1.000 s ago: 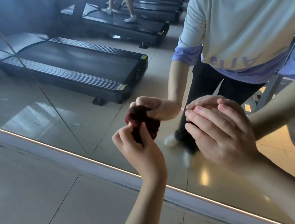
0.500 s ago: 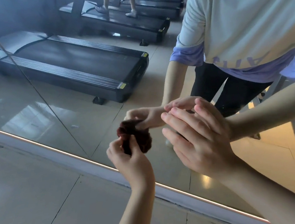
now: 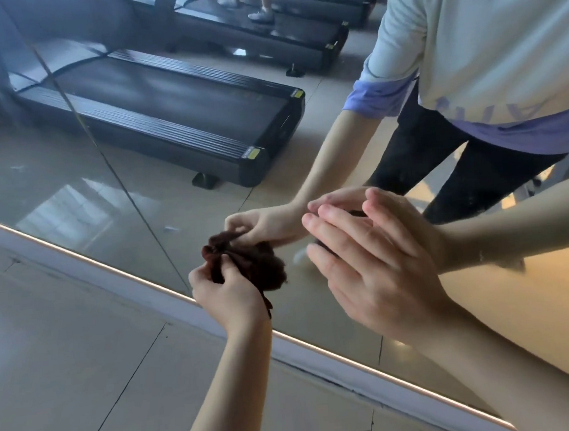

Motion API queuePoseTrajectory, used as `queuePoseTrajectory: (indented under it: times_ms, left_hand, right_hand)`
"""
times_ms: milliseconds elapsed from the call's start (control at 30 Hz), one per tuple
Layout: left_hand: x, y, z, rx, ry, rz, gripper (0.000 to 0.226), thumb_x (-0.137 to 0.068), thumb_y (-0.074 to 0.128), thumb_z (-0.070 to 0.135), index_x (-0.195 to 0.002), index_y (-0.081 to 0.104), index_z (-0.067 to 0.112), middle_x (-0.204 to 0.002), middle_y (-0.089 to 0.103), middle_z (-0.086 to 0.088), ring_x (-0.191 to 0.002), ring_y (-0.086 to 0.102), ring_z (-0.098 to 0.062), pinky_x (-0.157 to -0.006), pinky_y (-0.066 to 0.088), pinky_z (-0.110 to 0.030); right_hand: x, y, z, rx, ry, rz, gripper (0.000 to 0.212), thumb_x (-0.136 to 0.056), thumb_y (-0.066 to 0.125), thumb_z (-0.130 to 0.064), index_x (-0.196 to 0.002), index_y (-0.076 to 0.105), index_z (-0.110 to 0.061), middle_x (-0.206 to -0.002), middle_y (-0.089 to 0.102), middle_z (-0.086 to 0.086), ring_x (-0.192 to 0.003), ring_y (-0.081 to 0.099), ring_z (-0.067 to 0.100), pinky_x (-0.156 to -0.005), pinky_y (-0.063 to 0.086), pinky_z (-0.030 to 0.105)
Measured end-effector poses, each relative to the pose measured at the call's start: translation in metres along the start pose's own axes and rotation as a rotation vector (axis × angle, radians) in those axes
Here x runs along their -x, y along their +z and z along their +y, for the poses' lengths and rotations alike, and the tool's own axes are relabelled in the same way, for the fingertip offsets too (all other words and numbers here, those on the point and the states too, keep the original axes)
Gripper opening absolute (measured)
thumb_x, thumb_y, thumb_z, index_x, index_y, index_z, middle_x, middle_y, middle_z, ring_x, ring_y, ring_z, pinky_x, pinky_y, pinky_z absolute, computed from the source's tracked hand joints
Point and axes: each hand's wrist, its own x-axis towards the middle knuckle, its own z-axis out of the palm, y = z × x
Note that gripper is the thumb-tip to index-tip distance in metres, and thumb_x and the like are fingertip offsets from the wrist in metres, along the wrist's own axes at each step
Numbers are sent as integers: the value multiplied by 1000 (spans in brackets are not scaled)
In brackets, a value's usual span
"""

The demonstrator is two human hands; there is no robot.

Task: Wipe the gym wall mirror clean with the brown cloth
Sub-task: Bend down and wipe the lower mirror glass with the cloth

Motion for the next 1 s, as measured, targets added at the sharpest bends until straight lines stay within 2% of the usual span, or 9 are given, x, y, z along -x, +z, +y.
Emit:
queuePoseTrajectory:
  times_ms: [100,233,400,500,600,733,833,933,1000]
  left_hand:
    - [-5,-4,-7,-9,-24,-57,21,-100,56,18,-84,49,30,-116,60,-21,-100,64,-28,-97,52,-47]
    - [11,-14,-16,-25,14,-194,26,-98,58,21,-81,53,40,-112,58,-25,-97,64,-35,-91,52,-57]
    - [-34,-12,-16,-2,-83,-78,23,-101,53,11,-83,47,24,-106,60,-13,-97,62,-26,-84,48,-30]
    - [-26,-16,-13,4,-48,-137,22,-101,54,12,-84,49,24,-108,58,-14,-88,61,-15,-74,45,-19]
    - [-28,-18,-11,15,-13,-144,21,-101,55,12,-84,50,23,-108,57,-14,-84,58,-11,-75,46,-19]
    - [-67,-16,-7,13,-145,-18,24,-102,53,15,-82,45,25,-90,58,2,-88,59,-18,-82,43,-27]
    - [-65,-20,-6,22,-164,-47,21,-102,54,16,-84,48,24,-90,60,3,-89,61,-17,-83,47,-27]
    - [-51,-22,-5,26,-114,-108,20,-103,53,14,-85,49,23,-90,60,3,-82,59,-9,-68,46,-15]
    - [-60,-20,-6,2,-111,-68,19,-103,52,16,-86,48,21,-90,59,3,-80,58,-10,-62,43,-12]
  right_hand:
    - [-8,9,-8,-1,12,1,21,-92,54,-8,-97,74,-10,-127,66,9,-126,52,23,-119,24,41]
    - [-20,21,-20,-16,7,-22,21,-93,54,-8,-97,74,-10,-128,65,9,-126,52,22,-119,23,40]
    - [-35,31,-26,-6,-8,-9,20,-90,54,-6,-97,73,-10,-126,67,8,-124,54,21,-117,25,40]
    - [-35,34,-29,-5,18,-10,22,-91,53,-6,-97,74,-11,-127,66,8,-125,53,21,-117,25,40]
    - [-36,36,-32,-8,8,-21,22,-92,54,-7,-96,75,-11,-127,66,9,-126,51,21,-117,23,40]
    - [-34,39,-29,19,-46,-37,20,-91,56,-7,-96,75,-11,-127,65,9,-127,51,21,-117,24,40]
    - [-32,42,-28,57,-85,-34,19,-90,58,-7,-98,75,-12,-127,66,8,-127,51,21,-114,28,42]
    - [-32,43,-30,57,-69,-14,20,-91,56,-7,-96,75,-12,-126,66,8,-126,52,20,-114,29,41]
    - [-33,45,-34,31,-32,-3,21,-91,55,-7,-94,75,-12,-126,66,8,-126,51,20,-116,26,40]
